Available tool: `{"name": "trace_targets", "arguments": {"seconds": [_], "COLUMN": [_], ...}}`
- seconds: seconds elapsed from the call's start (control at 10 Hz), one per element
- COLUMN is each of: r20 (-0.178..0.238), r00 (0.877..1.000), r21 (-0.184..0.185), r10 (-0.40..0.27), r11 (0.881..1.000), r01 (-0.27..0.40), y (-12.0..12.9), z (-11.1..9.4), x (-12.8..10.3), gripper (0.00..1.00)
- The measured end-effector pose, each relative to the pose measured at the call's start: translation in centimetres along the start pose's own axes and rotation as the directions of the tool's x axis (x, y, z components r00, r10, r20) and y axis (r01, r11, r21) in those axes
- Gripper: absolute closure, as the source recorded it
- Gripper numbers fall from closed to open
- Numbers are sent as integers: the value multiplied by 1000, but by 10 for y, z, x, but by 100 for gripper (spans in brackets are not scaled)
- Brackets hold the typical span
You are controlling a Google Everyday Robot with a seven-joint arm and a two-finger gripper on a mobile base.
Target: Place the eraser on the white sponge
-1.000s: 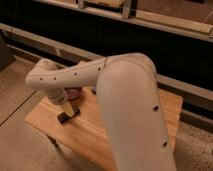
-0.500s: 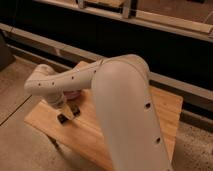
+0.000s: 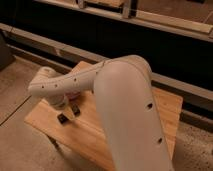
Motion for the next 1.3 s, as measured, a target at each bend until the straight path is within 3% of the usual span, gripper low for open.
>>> {"name": "trace_targets", "arguments": {"seconds": [0.5,0.9,1.3], "r20": [14,-20,-28], "r00": [1000,1000,999], "r21": [6,2,-5], "r10": [1,-21,-26], "r11": [1000,1000,1000], "r01": [-1,21,26], "y": [4,0,-3], "z": [11,18,28], "x": [0,2,1], "gripper": [35,35,35]}}
